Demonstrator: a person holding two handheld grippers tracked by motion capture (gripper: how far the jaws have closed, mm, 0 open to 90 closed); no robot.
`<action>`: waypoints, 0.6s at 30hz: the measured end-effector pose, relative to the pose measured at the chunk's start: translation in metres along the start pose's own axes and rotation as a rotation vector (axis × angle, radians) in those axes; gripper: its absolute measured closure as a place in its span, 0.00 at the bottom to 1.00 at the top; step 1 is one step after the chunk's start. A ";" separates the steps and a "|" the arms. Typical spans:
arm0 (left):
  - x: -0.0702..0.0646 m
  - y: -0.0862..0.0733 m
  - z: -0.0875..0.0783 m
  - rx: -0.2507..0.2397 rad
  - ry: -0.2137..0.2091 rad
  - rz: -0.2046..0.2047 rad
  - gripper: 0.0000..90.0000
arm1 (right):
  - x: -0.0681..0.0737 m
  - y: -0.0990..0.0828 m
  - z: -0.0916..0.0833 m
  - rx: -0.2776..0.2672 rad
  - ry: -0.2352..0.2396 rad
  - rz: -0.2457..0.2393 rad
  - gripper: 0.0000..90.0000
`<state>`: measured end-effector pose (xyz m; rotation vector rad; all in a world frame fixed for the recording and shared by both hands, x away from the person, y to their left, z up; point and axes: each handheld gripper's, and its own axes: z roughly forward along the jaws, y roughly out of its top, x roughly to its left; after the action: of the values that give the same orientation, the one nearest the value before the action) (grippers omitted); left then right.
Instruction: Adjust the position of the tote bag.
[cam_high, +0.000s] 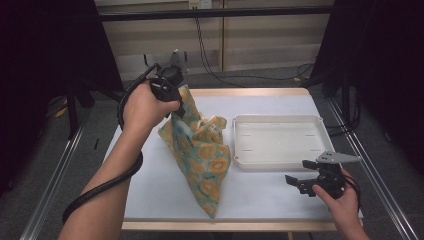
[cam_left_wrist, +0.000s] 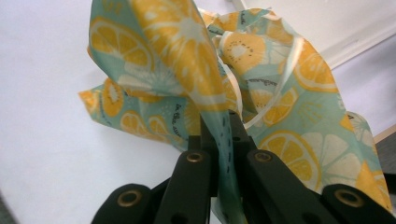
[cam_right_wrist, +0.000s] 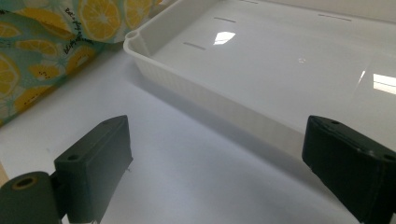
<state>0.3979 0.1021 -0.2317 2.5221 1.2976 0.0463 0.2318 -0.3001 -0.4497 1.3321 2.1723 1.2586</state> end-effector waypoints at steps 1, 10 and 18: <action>0.000 0.001 0.000 0.005 0.007 0.008 1.00 | 0.000 0.000 0.000 -0.003 0.001 0.000 0.09; -0.004 0.006 0.000 0.014 0.014 0.077 1.00 | 0.001 0.000 -0.001 -0.003 -0.001 0.004 0.09; -0.004 0.013 -0.007 0.032 0.029 0.264 1.00 | 0.001 0.000 0.001 0.005 -0.003 0.007 0.09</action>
<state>0.4046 0.0931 -0.2209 2.7136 0.9738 0.1212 0.2319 -0.2988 -0.4500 1.3436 2.1721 1.2529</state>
